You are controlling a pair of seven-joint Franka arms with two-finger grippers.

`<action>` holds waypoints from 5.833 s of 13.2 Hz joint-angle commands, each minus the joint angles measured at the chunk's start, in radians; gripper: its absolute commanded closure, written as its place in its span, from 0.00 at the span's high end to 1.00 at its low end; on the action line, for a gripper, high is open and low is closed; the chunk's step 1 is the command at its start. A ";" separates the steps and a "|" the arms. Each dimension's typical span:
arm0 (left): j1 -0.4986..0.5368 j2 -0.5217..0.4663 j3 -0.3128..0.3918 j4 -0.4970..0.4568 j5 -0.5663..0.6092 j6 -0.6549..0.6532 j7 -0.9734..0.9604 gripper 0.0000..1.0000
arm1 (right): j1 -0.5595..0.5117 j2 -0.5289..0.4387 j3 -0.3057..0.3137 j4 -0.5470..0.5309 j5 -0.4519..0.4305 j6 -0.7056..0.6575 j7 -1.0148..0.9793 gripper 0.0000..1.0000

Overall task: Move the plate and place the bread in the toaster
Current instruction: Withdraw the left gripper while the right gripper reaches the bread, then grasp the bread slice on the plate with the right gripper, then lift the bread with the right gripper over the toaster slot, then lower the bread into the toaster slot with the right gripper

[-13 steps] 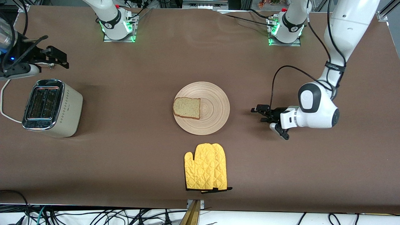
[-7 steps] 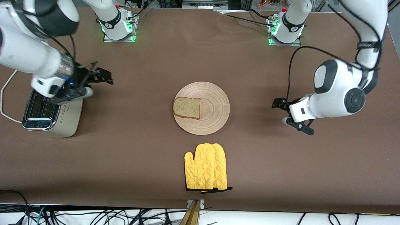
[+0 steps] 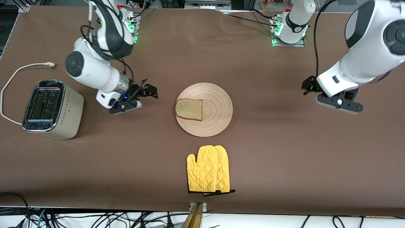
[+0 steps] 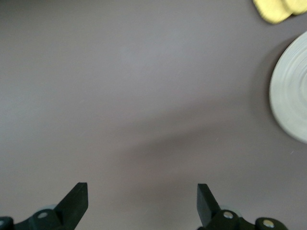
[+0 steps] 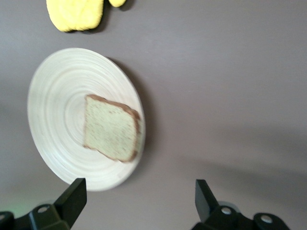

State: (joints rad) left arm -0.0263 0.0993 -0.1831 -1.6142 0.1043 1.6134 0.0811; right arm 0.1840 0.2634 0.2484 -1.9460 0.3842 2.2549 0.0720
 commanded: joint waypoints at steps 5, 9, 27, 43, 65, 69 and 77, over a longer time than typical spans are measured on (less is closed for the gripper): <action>-0.024 -0.145 0.139 -0.085 -0.086 0.025 -0.072 1.00 | 0.040 0.197 0.058 -0.023 0.152 0.302 0.022 1.00; -0.004 -0.171 0.137 -0.128 -0.165 0.045 -0.086 1.00 | 0.068 0.217 0.058 -0.076 0.219 0.385 0.025 0.83; -0.010 -0.145 0.126 -0.098 -0.167 0.036 -0.093 1.00 | 0.108 0.244 0.058 -0.102 0.226 0.462 0.061 0.00; -0.007 -0.144 0.128 -0.098 -0.169 0.034 -0.087 1.00 | 0.091 -0.096 -0.153 0.045 -0.258 -0.200 0.034 0.00; -0.010 -0.145 0.126 -0.098 -0.169 0.034 -0.093 1.00 | -0.109 -0.032 -0.439 0.366 -0.884 -0.555 -0.175 0.00; -0.010 -0.147 0.126 -0.098 -0.169 0.026 -0.095 1.00 | -0.107 -0.004 -0.439 0.360 -0.889 -0.539 -0.143 0.00; -0.012 -0.147 0.125 -0.096 -0.169 0.025 -0.095 1.00 | -0.107 0.011 -0.440 0.338 -0.895 -0.540 -0.117 0.00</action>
State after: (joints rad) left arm -0.0389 -0.0379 -0.0555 -1.7087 -0.0424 1.6461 -0.0054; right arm 0.0673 0.2754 -0.1836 -1.6088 -0.4894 1.7238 -0.0720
